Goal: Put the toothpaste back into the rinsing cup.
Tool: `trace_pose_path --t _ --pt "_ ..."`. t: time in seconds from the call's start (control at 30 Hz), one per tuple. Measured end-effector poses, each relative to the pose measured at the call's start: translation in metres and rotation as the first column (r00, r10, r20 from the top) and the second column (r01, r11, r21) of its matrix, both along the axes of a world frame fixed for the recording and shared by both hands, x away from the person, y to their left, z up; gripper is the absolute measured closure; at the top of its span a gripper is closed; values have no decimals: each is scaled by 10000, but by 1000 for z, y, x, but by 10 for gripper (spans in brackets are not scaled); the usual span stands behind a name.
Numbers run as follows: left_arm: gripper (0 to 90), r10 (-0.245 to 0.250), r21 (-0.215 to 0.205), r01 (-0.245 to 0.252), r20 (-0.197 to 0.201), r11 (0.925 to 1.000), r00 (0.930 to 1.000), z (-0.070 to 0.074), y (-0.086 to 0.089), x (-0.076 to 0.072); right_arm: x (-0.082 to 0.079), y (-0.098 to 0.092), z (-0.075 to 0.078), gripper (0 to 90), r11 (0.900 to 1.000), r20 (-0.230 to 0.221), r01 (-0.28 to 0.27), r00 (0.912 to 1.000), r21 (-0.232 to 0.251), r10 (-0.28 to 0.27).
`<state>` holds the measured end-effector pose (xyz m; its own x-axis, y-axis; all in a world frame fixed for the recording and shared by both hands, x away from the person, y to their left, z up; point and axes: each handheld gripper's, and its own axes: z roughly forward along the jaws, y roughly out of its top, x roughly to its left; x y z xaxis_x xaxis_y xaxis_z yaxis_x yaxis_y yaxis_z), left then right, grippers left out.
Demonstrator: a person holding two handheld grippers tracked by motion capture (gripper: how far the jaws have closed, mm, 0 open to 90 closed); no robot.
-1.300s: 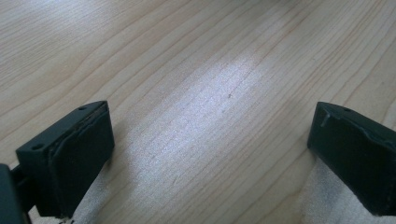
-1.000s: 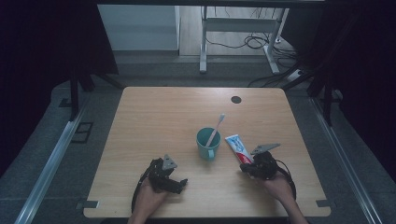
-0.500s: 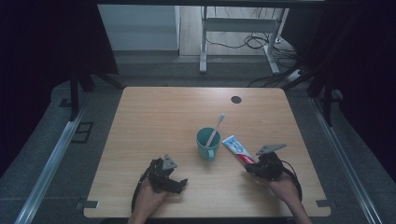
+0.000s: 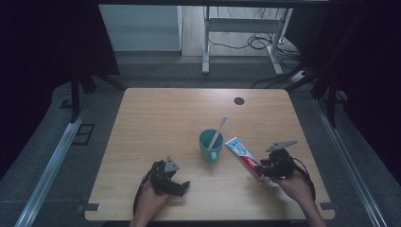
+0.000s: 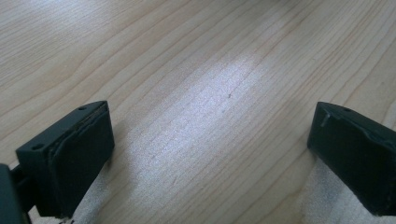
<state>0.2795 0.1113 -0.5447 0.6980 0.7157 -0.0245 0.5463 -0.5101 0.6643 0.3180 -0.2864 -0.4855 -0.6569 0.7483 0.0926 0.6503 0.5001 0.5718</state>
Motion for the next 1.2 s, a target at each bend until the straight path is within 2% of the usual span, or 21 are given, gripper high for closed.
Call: trace_pose_path --t 0.3,0.53,0.77,1.0,1.2 --pt "6 4 -1 -4 -8 10000 10000 0 0 0 13 12 0 476 9984 -604 -44 9982 -557 10" --pt "6 0 18 0 -24 10000 10000 0 0 0 25 23 -1 423 9920 -1189 -200 9929 -1249 50" --pt "6 -36 61 37 -32 10000 10000 0 0 0 37 33 -4 386 9819 -1880 -174 9820 -1884 -187" --pt "6 -45 71 45 -27 10000 10000 0 0 0 49 41 -3 384 9705 -2359 -204 9710 -2402 -380" --pt "7 -46 68 47 -24 10000 10000 0 0 0 60 50 -5 384 9540 -2804 -378 9586 -2974 -495"
